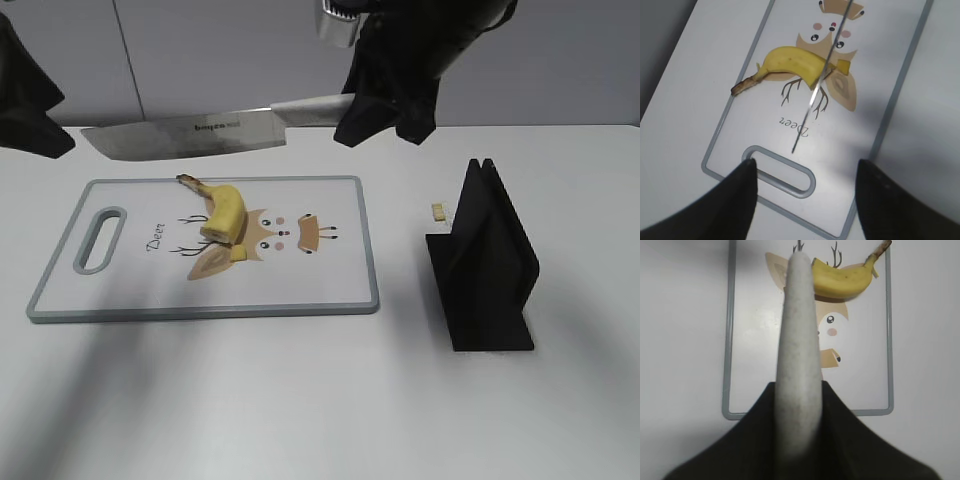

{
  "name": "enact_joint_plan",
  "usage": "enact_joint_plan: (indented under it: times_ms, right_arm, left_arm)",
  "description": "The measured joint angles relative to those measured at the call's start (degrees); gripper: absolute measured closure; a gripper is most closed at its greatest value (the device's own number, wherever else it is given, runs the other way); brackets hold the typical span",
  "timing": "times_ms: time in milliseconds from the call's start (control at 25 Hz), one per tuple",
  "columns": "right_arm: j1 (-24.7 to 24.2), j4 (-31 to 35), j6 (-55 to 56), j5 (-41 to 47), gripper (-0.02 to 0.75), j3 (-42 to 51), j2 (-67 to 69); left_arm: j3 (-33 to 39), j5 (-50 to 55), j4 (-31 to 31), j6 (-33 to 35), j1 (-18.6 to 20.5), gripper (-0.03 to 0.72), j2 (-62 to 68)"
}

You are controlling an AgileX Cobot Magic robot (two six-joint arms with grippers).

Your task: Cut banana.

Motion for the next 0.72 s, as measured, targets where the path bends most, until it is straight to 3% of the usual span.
enact_joint_plan:
  times_ms: [240,720]
  right_arm:
    - [0.0,1.1,-2.0,2.2,0.566,-4.3,4.2]
    - [0.0,4.2,-4.8,1.2,0.566,-4.6,4.7]
  left_arm:
    - [0.0,-4.6,-0.1,2.3,-0.2,0.097,3.0]
    - [-0.2,-7.3,-2.0,4.7,-0.3,0.103,7.8]
